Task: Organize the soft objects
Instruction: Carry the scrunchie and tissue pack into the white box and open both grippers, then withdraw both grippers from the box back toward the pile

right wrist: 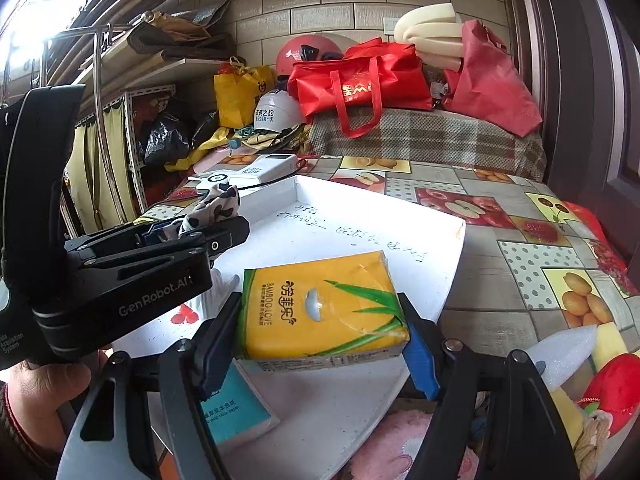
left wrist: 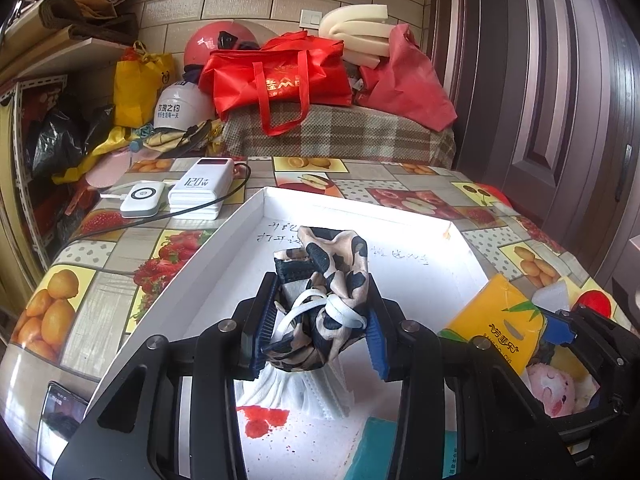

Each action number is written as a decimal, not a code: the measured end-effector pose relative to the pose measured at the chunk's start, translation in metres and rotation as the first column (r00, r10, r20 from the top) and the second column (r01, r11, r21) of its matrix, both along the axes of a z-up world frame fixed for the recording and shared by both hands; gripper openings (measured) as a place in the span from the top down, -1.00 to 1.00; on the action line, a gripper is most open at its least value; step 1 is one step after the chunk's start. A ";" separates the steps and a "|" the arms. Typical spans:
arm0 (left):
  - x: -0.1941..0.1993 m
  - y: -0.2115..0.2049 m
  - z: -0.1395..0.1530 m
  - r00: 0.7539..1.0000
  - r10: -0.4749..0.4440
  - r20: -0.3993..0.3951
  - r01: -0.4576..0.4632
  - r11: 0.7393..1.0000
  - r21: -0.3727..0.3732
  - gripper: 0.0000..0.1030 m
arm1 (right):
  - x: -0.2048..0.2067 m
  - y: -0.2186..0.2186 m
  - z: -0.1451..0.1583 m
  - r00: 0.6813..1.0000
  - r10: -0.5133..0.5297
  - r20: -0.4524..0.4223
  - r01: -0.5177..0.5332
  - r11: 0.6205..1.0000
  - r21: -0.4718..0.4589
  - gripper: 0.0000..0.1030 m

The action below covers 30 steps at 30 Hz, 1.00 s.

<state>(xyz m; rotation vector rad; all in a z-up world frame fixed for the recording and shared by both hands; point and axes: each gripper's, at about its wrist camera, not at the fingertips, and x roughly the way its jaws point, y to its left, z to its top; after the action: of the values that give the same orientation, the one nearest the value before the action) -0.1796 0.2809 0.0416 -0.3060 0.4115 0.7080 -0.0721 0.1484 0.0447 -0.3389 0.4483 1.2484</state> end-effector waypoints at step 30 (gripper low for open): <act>-0.021 -0.014 0.007 0.985 0.165 0.051 -0.170 0.975 0.140 -1.00 | -0.004 -0.009 0.005 0.999 -0.027 0.046 0.025 0.998 0.052 -1.00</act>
<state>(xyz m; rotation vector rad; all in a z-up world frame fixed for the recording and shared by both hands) -0.2005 0.2672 0.0488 -0.2190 0.2976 0.8911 -0.0757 0.1396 0.0497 -0.3172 0.3793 1.2223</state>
